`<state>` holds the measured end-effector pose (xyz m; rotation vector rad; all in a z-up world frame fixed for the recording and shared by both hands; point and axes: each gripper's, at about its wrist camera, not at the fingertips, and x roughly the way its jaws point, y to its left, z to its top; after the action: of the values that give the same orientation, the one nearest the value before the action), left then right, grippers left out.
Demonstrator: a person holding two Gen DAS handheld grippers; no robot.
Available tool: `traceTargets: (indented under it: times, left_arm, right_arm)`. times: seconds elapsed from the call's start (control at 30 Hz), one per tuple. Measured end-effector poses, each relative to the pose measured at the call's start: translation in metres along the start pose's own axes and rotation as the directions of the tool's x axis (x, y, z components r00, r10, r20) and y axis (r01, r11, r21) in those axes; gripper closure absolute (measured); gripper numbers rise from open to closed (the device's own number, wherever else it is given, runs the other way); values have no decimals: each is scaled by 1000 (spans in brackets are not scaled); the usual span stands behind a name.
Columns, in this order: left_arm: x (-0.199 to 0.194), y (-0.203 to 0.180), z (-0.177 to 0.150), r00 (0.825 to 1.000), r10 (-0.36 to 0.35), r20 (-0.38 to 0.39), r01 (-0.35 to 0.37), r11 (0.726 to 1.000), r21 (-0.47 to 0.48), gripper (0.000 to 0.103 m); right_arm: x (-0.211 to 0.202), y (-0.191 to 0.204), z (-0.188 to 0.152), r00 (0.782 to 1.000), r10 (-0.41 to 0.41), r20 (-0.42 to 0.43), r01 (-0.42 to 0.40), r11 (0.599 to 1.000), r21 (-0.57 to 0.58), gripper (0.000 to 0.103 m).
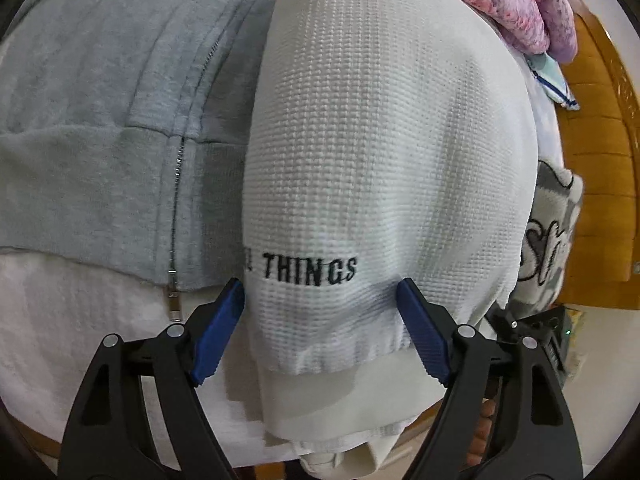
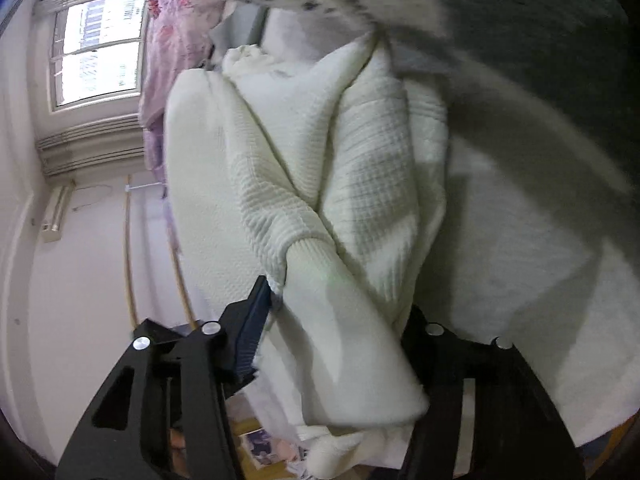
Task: Fold large clothes
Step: 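Lift the folded white jacket with both grippers and carry it beside the checked item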
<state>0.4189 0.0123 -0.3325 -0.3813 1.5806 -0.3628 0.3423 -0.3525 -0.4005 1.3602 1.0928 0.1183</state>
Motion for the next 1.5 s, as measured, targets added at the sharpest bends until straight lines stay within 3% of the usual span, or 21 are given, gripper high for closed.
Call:
traceTargets:
  times: [0.07,0.17,0.3,0.4,0.63,0.7,0.77,1.0,1.03,1.2,1.3,1.43,1.5]
  left_arm:
    - [8,4,1,999,-30,-33,29,999,-32,24]
    - [13,9,2,999,-44,-22,43,997,-64,25]
    - [3,6,-5,1000,2,31,0,998,-55,48]
    - [-15,5,-12,997,-23,80,29,997,-72,63]
    - [-74,-29,-10,980,-63,187,65,998,-7,69]
    - [-97,-49,-10,968,-64,242,54,997,49,69]
    - [-115,-65,-8,955,-98,280,87,995,54,69]
    - [-163,-119,-6,895,-194,401,177,981,79,69]
    - [-171,-132,-7,880,-210,426,190,978,90,69]
    - [-178,-208,-6,834,-279,476,198,957,214,69]
    - [-164,-252,-18,826,-318,466,202,937,284,69]
    - [-116,-302,-45,839,-350,416,203,912,357,69]
    - [-73,-318,-63,863,-332,382,179,906,384,69]
  right_arm:
    - [1,-6,-1,1000,-21,3,21,1000,11,62]
    - [-3,11,-2,997,-80,15,81,997,-11,74]
    - [-7,36,-6,989,-146,18,147,987,-66,78]
    - [-11,70,-7,980,-197,18,197,971,-135,80]
    - [-31,170,6,982,-180,58,189,933,-306,80]
    - [-40,196,12,987,-146,62,158,922,-353,80]
    - [-53,219,13,988,-138,76,157,900,-407,80]
    - [-111,284,26,997,-17,70,55,815,-577,80]
    - [-122,291,30,997,6,77,42,799,-600,80]
    - [-191,295,45,986,42,161,70,771,-634,81]
    - [-240,274,52,973,47,225,107,773,-625,81]
    - [-292,218,58,956,24,292,159,797,-583,81]
    - [-304,174,66,950,-27,312,197,826,-529,81]
